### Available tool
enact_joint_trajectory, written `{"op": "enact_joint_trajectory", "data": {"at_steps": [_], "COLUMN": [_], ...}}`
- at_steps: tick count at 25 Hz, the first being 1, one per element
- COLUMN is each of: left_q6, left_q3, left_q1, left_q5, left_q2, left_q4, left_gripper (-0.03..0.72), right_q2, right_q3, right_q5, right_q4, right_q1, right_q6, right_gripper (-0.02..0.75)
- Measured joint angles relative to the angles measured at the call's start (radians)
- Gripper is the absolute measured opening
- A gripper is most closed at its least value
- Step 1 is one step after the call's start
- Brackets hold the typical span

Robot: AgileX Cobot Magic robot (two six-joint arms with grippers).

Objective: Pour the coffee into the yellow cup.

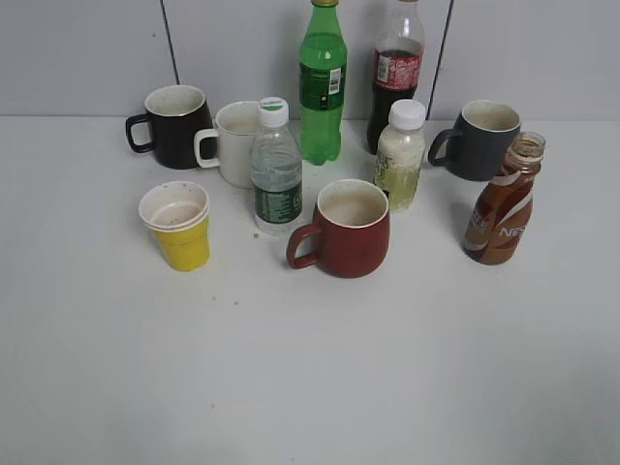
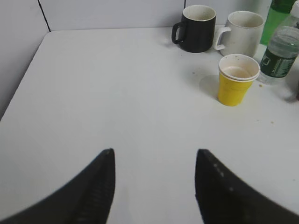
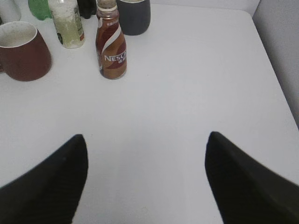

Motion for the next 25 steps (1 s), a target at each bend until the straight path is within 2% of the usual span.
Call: {"op": "enact_joint_trajectory", "data": {"at_steps": [25], "left_q6": [0.0], "left_q3": [0.0], "left_q1": [0.0], "left_q5": [0.0], "left_q2": [0.0], "left_q4": [0.0], "left_gripper": [0.419], "right_q2": [0.0], "right_q3": [0.0], "right_q5": [0.0], "right_q4": [0.0], "right_q1": [0.0], "right_q6": [0.0], "right_gripper": [0.585]}}
